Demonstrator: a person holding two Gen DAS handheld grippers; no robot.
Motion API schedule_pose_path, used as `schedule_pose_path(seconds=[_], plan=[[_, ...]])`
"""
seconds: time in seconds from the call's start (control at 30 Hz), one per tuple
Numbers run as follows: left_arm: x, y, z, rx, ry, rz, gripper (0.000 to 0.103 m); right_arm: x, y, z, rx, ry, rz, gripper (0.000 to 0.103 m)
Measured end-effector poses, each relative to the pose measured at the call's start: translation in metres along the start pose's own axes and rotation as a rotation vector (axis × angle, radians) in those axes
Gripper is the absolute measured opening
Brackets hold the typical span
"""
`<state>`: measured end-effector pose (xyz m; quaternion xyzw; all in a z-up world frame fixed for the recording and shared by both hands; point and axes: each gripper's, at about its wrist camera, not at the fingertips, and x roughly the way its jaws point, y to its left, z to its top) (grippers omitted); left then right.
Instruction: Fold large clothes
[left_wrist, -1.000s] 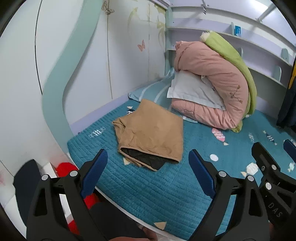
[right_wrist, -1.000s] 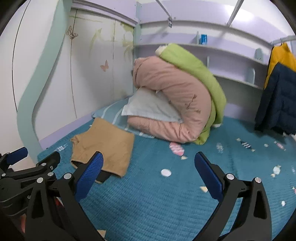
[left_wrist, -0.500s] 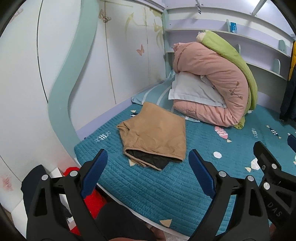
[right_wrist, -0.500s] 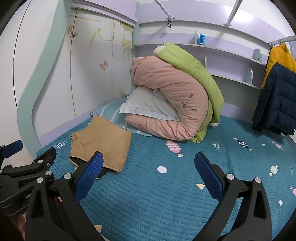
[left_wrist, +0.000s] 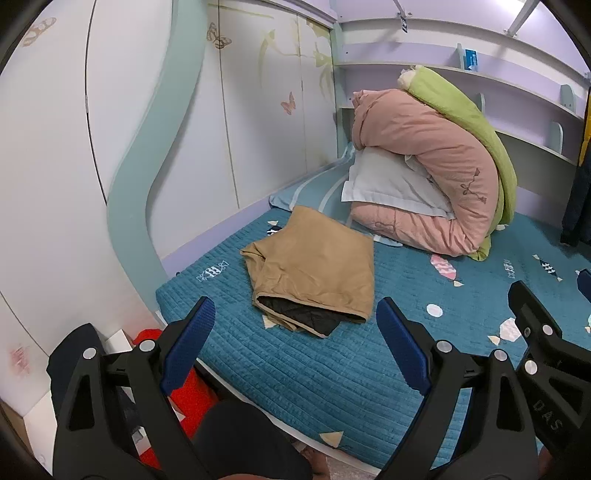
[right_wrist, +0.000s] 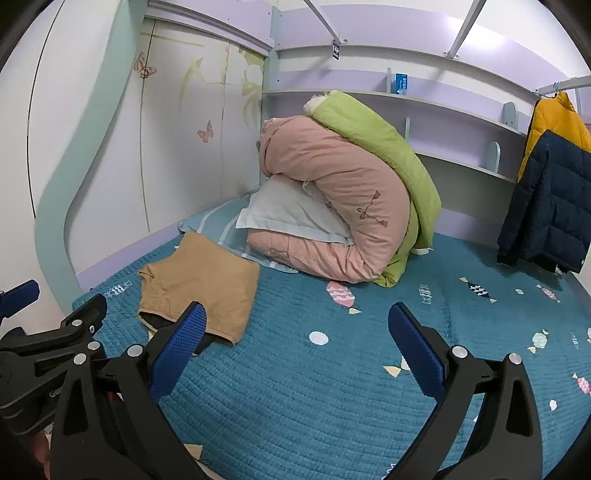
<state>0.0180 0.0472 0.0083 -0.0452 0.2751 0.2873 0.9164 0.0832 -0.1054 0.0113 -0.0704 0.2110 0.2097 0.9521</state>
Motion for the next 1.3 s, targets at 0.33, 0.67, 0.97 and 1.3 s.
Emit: schedule_pose_path(seconds=[0.33, 0.67, 0.97, 1.3], plan=[[-0.0035, 0.0015, 0.0007, -0.001, -0.001, -0.003, 0.09, -0.0041, 0.0011, 0.0003, 0.001, -0.001, -0.001, 0.096], [-0.0069, 0.0018, 0.0017, 0.002, 0.008, -0.006, 0.09, -0.008, 0.0016, 0.0001, -0.006, -0.004, -0.009, 0.096], [-0.0076, 0.001, 0.0014, 0.011, 0.022, -0.011, 0.09, -0.0078, -0.0015, -0.0001, -0.003, 0.005, -0.001, 0.095], [-0.0053, 0.0001, 0.0018, 0.02, 0.02, -0.019, 0.09, -0.0079, -0.0044, -0.0011, -0.005, 0.005, 0.0, 0.096]])
